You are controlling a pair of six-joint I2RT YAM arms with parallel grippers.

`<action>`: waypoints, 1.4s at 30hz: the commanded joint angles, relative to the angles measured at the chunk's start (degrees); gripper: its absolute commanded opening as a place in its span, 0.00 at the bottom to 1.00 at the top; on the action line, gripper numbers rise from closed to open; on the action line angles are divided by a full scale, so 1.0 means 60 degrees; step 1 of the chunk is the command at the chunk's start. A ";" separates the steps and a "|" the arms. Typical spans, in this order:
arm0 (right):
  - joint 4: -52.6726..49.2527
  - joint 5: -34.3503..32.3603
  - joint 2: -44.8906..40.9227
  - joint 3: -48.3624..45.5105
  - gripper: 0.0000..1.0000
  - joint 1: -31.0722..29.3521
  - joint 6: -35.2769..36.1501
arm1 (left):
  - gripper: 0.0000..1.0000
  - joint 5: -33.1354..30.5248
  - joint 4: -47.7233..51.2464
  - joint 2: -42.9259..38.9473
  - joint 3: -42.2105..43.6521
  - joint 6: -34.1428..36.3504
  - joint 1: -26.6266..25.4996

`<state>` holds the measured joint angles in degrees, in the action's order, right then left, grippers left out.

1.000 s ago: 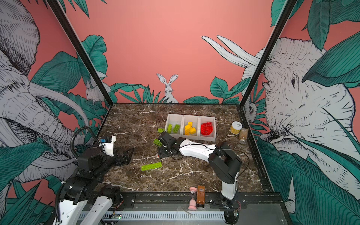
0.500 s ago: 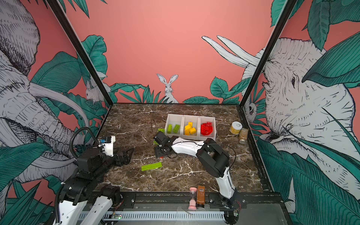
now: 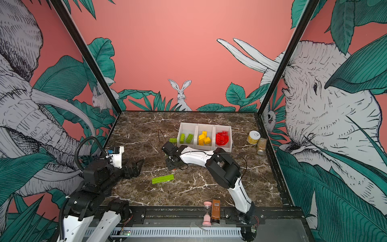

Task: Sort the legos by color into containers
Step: 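Close the right gripper on the red 2x4 brick and lift, then carry the red 2x4 brick to the red compartment and release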

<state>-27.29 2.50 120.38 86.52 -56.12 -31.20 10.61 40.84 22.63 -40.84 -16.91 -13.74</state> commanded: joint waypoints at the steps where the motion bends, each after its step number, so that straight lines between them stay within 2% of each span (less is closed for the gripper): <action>1: -0.0447 -0.0414 0.0020 0.0042 0.45 -0.0065 0.0201 | 0.99 -0.0007 0.0047 -0.0059 -0.0093 0.0077 -0.0032; 15: 0.0757 -0.0059 -0.1259 -0.1388 0.29 0.0090 0.0665 | 0.99 -0.0138 0.0064 0.0094 -0.0093 0.0016 -0.0038; 25: 0.0985 0.0136 -0.3939 -0.3098 0.25 0.1105 0.0827 | 0.99 -0.0957 0.0412 0.0605 -0.0278 -0.0242 -0.0032; 30: 0.0682 0.0259 -0.5998 -0.4027 0.25 0.2537 0.1129 | 0.99 -0.0783 0.0213 0.1420 -0.0588 -0.0494 -0.0039; 34: 0.0118 0.0239 -0.7174 -0.4398 0.25 0.4135 0.1850 | 0.99 -0.0181 -0.1312 0.1693 0.0047 -0.0646 -0.0036; 36: -0.0109 0.0351 -0.7260 -0.4412 0.25 0.4934 0.2290 | 0.99 -0.0131 -0.2314 0.1713 0.0584 -0.0682 -0.0038; 38: -0.0227 0.0960 -0.7089 -0.4359 0.25 0.5911 0.2591 | 0.99 -0.0124 -0.3069 0.1942 0.0971 -0.0729 -0.0039; 40: -0.0080 0.1536 -0.6847 -0.4334 0.25 0.6736 0.2681 | 0.99 -0.0271 -0.3309 0.2266 0.1089 -0.0725 -0.0040; 42: 0.0000 0.1656 -0.6507 -0.4167 0.25 0.7274 0.2726 | 0.99 -0.0581 -0.3401 0.2439 0.1125 -0.0748 -0.0043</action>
<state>-26.24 8.80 79.05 61.01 -15.73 -17.56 8.49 26.15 36.27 -34.83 -20.45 -13.74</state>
